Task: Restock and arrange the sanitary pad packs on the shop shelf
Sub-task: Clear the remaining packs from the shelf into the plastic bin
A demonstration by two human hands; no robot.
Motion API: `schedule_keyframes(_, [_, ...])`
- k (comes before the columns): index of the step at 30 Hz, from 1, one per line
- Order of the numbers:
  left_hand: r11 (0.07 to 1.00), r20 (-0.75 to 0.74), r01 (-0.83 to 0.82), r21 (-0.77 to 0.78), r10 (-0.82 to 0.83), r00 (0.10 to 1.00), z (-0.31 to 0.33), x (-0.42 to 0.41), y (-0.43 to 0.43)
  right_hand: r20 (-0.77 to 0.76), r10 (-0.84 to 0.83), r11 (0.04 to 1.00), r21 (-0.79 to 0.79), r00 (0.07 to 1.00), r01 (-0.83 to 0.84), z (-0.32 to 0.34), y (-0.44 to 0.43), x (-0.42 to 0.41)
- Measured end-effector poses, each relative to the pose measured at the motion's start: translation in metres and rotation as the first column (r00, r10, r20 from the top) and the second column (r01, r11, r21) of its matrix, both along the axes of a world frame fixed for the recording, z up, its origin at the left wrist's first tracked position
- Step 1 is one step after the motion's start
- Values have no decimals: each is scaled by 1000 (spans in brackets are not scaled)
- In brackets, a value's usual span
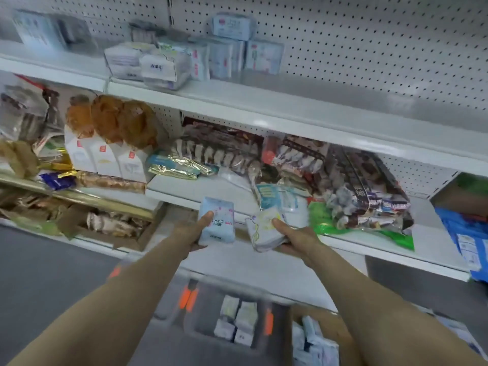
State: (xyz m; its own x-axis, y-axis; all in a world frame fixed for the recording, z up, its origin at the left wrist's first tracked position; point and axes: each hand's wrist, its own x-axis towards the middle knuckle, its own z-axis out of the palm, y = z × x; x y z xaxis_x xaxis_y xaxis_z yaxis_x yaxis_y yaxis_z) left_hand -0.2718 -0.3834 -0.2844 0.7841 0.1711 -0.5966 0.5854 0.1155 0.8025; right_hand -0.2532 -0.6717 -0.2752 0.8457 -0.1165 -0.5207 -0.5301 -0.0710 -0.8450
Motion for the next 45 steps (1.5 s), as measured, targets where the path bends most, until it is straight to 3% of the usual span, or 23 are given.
schedule_keyframes(4, [999,-93,-40,-12,39,995,-56,3,15,-144,-31,996,80,989,43,-59,11,-9])
schedule_keyframes(7, [999,-150,-29,-16,27,988,-89,5,25,-258,-107,993,15,960,114,-101,20,-16])
schedule_keyframes(17, [994,-267,-16,-104,-12,964,-242,31,45,-408,-240,969,-47,881,242,-271,55,-38])
schedule_keyframes(24, [989,-366,-85,-124,34,930,-364,28,40,-552,-219,976,-133,805,175,-406,66,-34])
schedule_keyframes(34, [975,-412,-205,-85,153,898,-519,-14,38,-593,-169,985,-127,787,116,-598,77,-37])
schedule_keyframes(45, [967,-436,-234,-99,169,884,-570,-50,34,-550,-195,981,-98,812,168,-659,92,-22])
